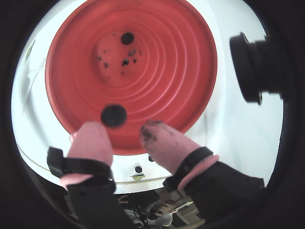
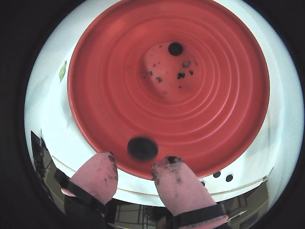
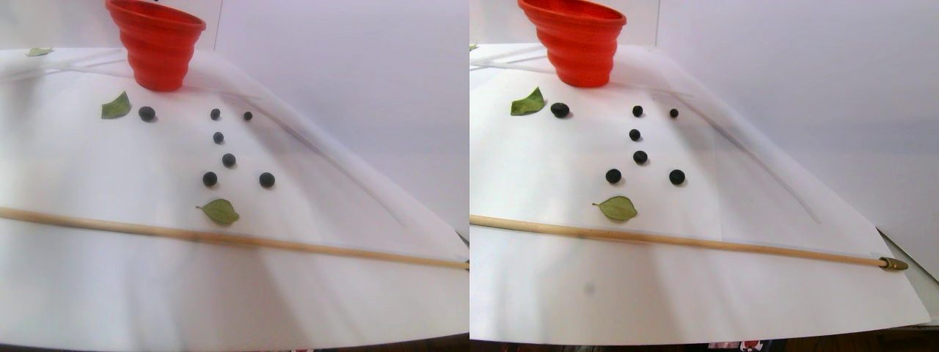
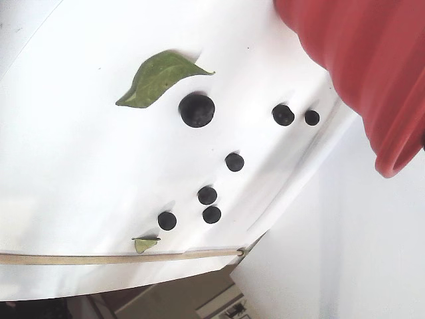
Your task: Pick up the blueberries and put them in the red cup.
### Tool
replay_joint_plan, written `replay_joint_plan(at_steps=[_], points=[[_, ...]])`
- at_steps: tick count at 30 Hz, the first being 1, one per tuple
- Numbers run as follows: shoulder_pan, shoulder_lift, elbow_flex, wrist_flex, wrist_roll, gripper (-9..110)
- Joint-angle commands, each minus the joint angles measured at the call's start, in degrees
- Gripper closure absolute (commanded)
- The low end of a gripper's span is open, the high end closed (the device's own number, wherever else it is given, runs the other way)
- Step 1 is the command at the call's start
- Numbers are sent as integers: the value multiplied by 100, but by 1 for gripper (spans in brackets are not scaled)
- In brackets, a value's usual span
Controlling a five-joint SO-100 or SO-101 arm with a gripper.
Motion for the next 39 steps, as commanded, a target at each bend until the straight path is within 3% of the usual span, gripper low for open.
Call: replay_joint_plan(at_steps=[1,39], points=[[62,255,-272,0,-9,85],[-79,2312,1661,2329,738,86]])
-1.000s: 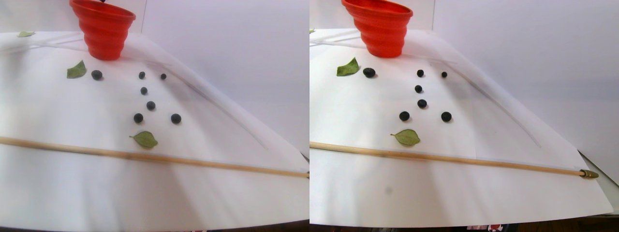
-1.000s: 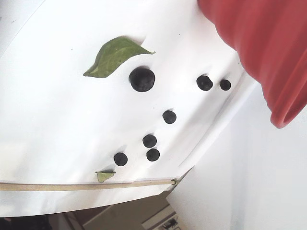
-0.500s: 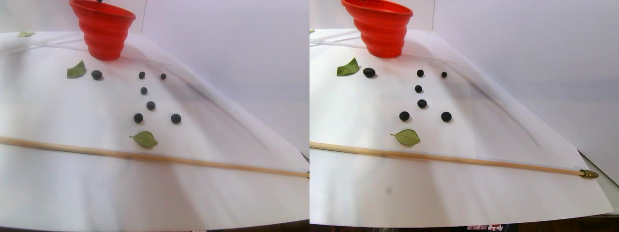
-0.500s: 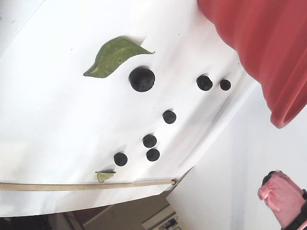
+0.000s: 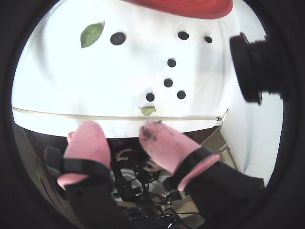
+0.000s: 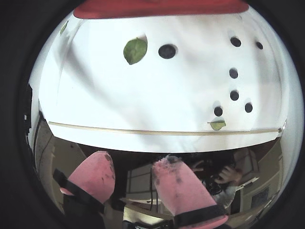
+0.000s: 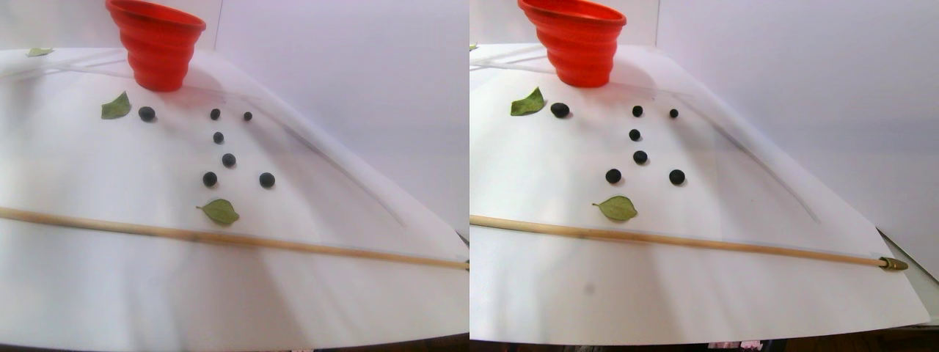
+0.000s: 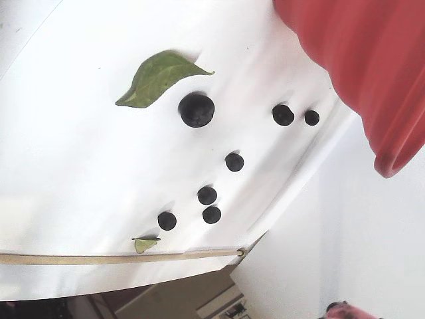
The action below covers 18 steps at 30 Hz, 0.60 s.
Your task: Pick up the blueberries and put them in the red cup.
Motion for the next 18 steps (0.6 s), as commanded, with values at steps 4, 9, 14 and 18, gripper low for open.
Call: replay_joint_plan(at_steps=[4,9,14,18], points=[[53,993,782,97,26,86],[158,1468,1494,114,-26,86],[246,1784,1960,105,-105,86],[255,1723,2294,-158,-149,86]])
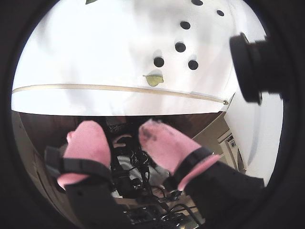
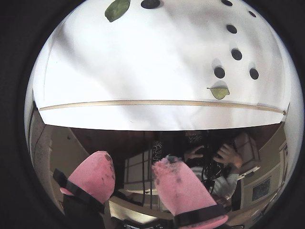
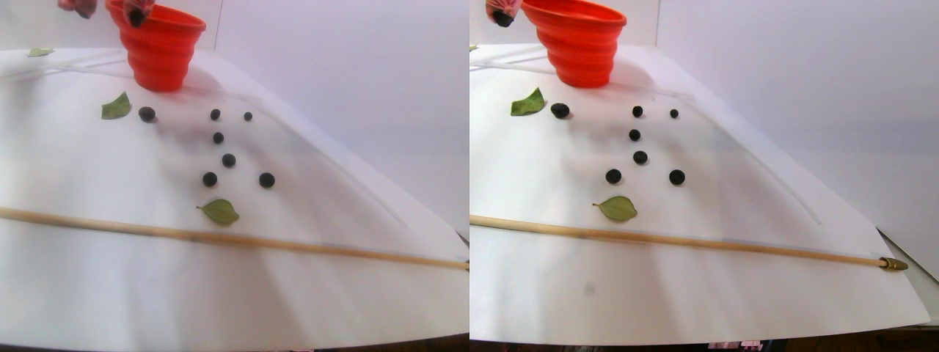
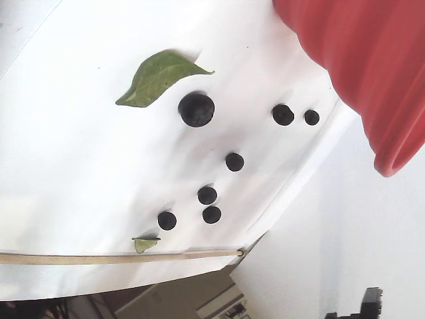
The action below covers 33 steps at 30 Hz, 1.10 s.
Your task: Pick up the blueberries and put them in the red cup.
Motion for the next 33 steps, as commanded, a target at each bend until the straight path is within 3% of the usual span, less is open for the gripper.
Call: replay_joint_plan(at_steps=[1,21,33], points=[[70,272,97,-158,-53,86],[598,53,1679,-1934,-642,85],[747,-782,2180,-3683,-870,85]])
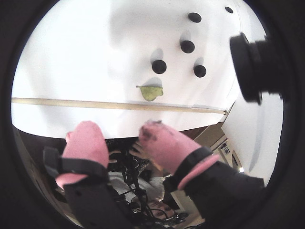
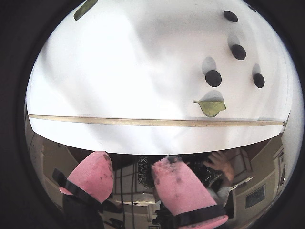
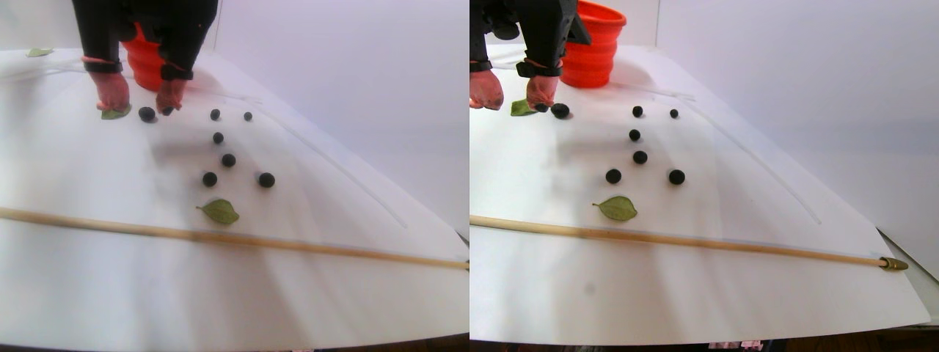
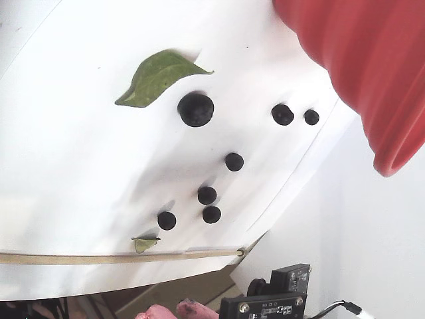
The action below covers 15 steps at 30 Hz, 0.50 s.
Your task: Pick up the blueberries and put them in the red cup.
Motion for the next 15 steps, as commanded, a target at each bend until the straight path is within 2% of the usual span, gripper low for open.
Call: replay_joint_plan(at_steps=[1,15], points=[[70,-378,18,-615,-53,85],[123,-1723,220,-2751,-422,85]])
